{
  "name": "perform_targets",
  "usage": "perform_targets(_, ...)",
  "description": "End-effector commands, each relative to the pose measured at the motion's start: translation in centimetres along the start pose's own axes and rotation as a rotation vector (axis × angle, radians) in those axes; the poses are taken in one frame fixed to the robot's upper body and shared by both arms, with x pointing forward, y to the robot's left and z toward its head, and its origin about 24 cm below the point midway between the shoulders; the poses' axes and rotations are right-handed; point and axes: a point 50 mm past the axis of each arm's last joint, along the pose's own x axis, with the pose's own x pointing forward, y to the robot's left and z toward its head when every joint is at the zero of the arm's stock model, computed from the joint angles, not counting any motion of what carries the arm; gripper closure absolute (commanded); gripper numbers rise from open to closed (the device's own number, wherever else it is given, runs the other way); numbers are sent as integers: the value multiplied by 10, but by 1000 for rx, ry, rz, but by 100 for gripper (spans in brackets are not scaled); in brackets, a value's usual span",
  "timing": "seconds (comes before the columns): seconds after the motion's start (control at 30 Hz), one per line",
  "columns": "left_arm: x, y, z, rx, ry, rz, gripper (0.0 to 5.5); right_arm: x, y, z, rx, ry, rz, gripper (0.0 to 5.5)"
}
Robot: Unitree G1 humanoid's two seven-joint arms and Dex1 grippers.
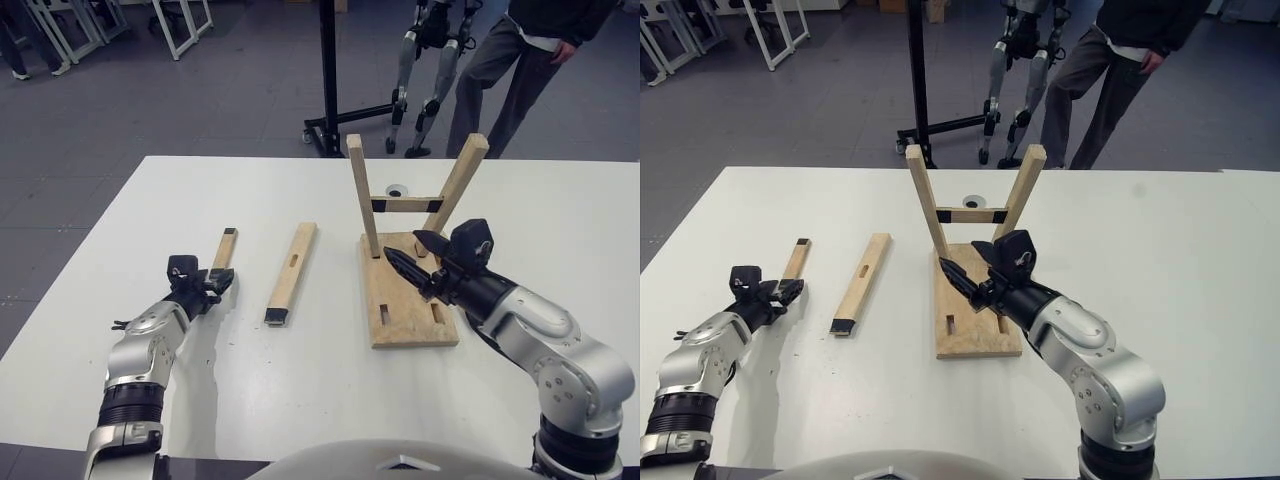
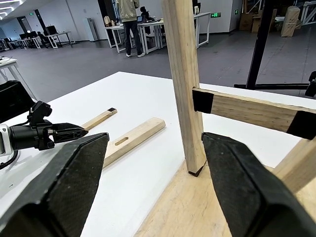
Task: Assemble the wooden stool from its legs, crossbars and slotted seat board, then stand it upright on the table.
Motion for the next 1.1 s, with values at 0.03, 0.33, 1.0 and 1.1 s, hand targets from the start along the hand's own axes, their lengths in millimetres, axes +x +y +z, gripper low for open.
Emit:
perform_targets(0.03,5,0,-36,-61,136,-9,286,2,1,6,-18,-7,11,203)
perform_targets(0.33,-6,0,-88,-90,285,-17,416,3,-1,14,-35,-25,9,203)
perform_targets(1.0,-75,-152,85,171,-724,-283,416,50,-11,75,492,-80,376,203)
perform_targets(1.1,-85,-166,98,230,-772,-350,416,54,-10,82,495,-54,425,203)
